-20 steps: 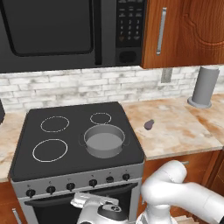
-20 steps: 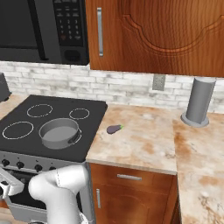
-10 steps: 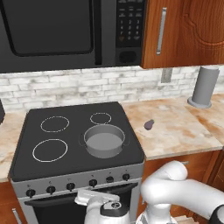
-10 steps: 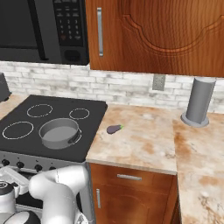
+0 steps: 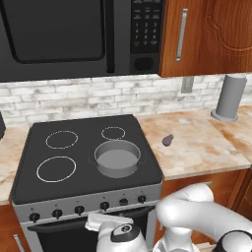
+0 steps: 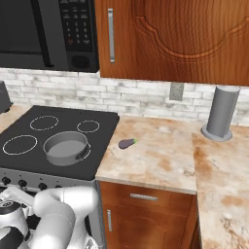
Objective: Turn on the burner for the pot on the stove. Wait thirty seconds for the pot to heat up. Then add the eggplant to the pot.
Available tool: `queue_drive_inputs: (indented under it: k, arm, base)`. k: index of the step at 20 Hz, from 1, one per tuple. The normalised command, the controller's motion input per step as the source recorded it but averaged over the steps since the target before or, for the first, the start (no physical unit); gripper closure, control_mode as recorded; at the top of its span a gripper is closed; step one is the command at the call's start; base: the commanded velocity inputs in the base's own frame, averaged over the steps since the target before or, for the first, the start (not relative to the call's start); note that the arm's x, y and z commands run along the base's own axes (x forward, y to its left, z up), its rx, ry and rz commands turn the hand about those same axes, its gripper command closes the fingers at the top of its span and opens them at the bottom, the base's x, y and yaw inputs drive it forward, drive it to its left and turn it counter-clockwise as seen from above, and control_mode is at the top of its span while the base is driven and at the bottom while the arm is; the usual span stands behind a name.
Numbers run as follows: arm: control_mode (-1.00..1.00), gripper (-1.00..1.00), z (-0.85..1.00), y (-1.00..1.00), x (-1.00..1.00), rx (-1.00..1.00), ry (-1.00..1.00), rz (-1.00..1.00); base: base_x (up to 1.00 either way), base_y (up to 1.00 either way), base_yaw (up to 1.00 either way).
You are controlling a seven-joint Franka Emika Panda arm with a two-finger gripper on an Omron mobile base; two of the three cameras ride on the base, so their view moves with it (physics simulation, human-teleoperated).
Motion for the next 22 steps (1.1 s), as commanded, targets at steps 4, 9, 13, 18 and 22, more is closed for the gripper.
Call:
queue_drive_inputs:
  k: [4, 9, 13, 18, 22]
  arm:
    - [-1.0, -1.0, -0.34, 0.0, 0.12, 0.0, -0.05, 0.0]
    - [-1.0, -1.0, -0.15, 0.0, 0.23, 0.0, -0.05, 0.0]
    - [-1.0, -1.0, -0.21, 0.06, 0.25, 0.0, -0.04, 0.0]
    - [-1.0, -1.0, -0.28, 0.08, 0.23, 0.0, -0.05, 0.0]
    - [-1.0, -1.0, -0.29, 0.14, 0.17, 0.0, -0.05, 0.0]
  base:
    - [0.0, 0.0, 0.0]
    - [0.0, 0.0, 0.0]
    - [0.0, 0.0, 0.0]
    - [0.0, 0.0, 0.0]
    - [0.0, 0.0, 0.0]
